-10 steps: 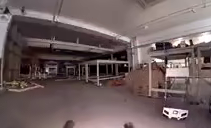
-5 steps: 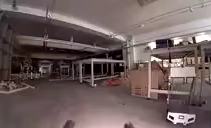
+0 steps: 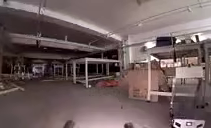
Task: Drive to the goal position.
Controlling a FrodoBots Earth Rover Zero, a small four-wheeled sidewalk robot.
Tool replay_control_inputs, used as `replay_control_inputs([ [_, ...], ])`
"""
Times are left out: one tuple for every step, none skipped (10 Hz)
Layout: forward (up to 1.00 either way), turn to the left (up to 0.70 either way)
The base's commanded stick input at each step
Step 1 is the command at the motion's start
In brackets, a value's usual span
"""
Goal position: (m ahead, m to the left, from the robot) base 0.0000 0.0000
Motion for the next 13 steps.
replay_control_inputs([
  [0.45, -0.26],
  [0.45, -0.26],
  [0.45, -0.26],
  [0.45, -0.26],
  [0.45, -0.26],
  [0.45, -0.26],
  [0.45, -0.26],
  [0.45, -0.26],
  [0.45, -0.26],
  [0.45, -0.26],
  [0.45, -0.26],
  [0.45, -0.26],
  [0.45, -0.27],
])
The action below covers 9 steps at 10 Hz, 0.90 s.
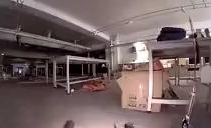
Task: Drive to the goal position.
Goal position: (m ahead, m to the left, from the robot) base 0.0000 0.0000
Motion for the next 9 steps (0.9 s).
replay_control_inputs([
  [0.45, -0.27],
  [0.45, -0.27],
  [0.45, -0.27],
  [0.45, -0.27],
  [0.45, -0.27],
  [0.45, -0.27],
  [0.45, -0.27],
  [0.45, -0.27],
  [0.34, -0.30],
])
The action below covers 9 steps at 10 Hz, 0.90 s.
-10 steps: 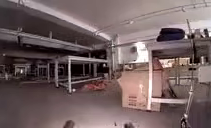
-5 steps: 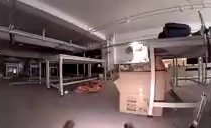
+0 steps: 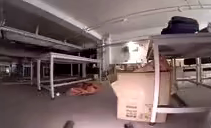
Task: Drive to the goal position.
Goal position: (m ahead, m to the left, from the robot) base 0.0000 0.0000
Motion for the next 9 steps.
replay_control_inputs([
  [0.00, -0.45],
  [-0.05, -0.22],
  [-0.09, 0.00],
  [-0.45, 0.00],
  [-0.45, 0.00],
  [-0.45, 0.00],
  [-0.45, 0.27],
  [-0.45, 0.27],
  [-0.45, 0.27],
])
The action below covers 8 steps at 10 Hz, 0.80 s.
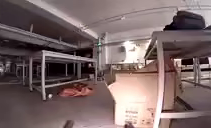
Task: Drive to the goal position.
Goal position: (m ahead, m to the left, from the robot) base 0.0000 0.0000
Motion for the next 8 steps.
replay_control_inputs([
  [-0.45, 0.27],
  [-0.45, 0.27],
  [-0.45, 0.27],
  [-0.45, 0.27],
  [-0.45, 0.27],
  [-0.45, 0.27],
  [-0.45, 0.27],
  [-0.27, 0.34],
])
